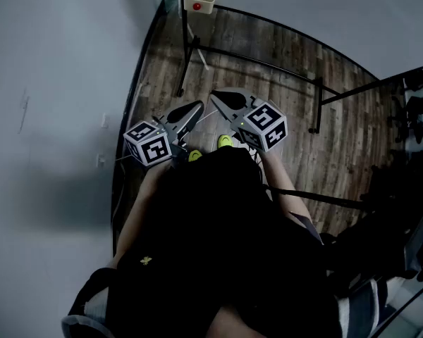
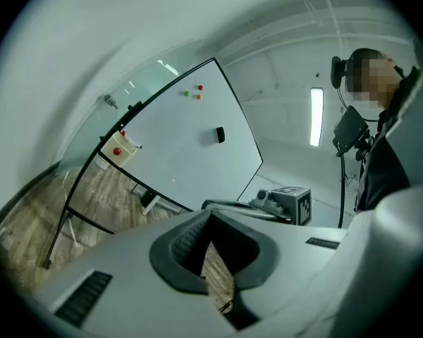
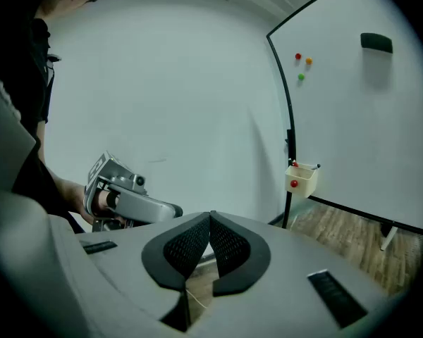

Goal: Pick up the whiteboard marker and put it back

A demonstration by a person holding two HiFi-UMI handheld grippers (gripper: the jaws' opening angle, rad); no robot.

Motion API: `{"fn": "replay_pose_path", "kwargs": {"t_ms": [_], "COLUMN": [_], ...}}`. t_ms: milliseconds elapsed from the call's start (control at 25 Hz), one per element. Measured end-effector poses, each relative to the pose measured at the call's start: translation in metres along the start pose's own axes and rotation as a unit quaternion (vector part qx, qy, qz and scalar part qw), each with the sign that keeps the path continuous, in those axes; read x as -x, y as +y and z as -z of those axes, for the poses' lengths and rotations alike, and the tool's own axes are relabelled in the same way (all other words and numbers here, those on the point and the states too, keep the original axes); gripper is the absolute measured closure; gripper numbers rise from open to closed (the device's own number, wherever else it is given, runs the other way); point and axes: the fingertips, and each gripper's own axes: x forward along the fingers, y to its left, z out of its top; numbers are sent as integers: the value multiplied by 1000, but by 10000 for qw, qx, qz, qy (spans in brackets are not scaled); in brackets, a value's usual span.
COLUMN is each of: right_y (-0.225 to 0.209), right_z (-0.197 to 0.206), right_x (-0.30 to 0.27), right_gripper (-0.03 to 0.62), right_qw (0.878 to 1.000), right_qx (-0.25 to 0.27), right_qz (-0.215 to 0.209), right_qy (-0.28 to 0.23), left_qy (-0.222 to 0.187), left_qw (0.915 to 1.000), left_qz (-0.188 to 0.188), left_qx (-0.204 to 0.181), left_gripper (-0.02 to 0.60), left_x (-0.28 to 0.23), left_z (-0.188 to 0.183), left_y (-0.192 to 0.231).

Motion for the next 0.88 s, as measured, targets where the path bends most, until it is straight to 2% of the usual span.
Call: {"fn": "replay_pose_path", "kwargs": {"t_ms": [320,520,680,880], "right_y": [-5,-8,-5,-9], "right_z": [-2,-1,5,13], "right_x": [-1,4,8,9], "right_gripper": [589,589,589,589], "right_qw": [9998,9995,9994,9995], "right_qx": [-102,-227,-326,-293], "right_qz": [128,217,66,95], "right_qy": [-84,-92,-105,32], "left_qy": [-64,-267,-342,-363], "left_qw": [9999,9995,9990,9988], "left_qz": [0,-152,-268,-341], "left_qx": [-77,-94,-86,1], "left_gripper": [575,575,575,575], "left_x": [6,22,32,36], "left_z": [-7,-20,-26,-25], "left_y": [3,18,30,40]}}
